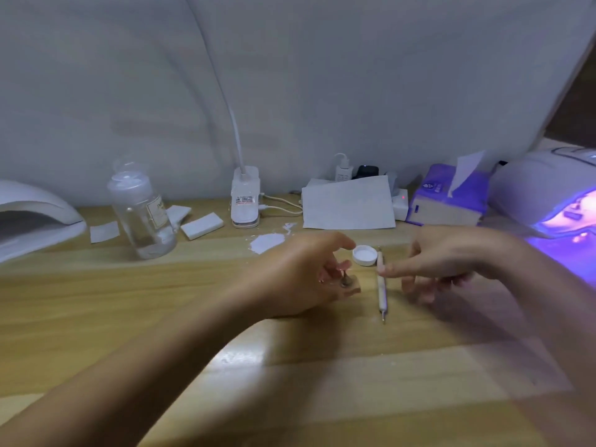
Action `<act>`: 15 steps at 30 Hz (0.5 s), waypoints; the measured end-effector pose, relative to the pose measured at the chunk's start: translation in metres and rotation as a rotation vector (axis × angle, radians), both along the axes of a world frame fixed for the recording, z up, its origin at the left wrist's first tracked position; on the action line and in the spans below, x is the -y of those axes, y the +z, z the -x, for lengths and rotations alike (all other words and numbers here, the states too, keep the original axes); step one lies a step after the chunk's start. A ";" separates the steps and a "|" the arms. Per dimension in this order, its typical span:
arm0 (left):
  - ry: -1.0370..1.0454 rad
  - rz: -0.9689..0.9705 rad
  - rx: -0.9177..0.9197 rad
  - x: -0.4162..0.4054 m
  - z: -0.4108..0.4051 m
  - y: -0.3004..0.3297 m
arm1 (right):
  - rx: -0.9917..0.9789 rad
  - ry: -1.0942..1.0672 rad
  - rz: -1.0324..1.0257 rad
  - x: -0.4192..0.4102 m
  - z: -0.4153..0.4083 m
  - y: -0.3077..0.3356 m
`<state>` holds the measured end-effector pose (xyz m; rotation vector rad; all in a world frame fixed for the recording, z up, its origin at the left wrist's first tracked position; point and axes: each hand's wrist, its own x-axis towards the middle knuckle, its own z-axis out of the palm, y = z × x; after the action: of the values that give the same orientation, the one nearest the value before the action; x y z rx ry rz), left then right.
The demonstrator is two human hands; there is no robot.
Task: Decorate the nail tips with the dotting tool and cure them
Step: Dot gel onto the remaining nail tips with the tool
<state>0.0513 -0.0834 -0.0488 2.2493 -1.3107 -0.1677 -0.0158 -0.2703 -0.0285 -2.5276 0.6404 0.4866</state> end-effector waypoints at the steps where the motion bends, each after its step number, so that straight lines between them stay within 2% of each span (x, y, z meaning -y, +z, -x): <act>1: -0.006 -0.017 0.001 0.006 0.000 -0.001 | -0.014 0.002 -0.011 -0.002 0.001 -0.001; 15: -0.045 -0.049 0.065 0.027 0.005 -0.014 | 0.012 0.014 -0.087 -0.008 -0.001 -0.008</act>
<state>0.0463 -0.1099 -0.0631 2.2847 -1.4069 -0.1454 -0.0150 -0.2621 -0.0365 -2.4526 0.5840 0.4929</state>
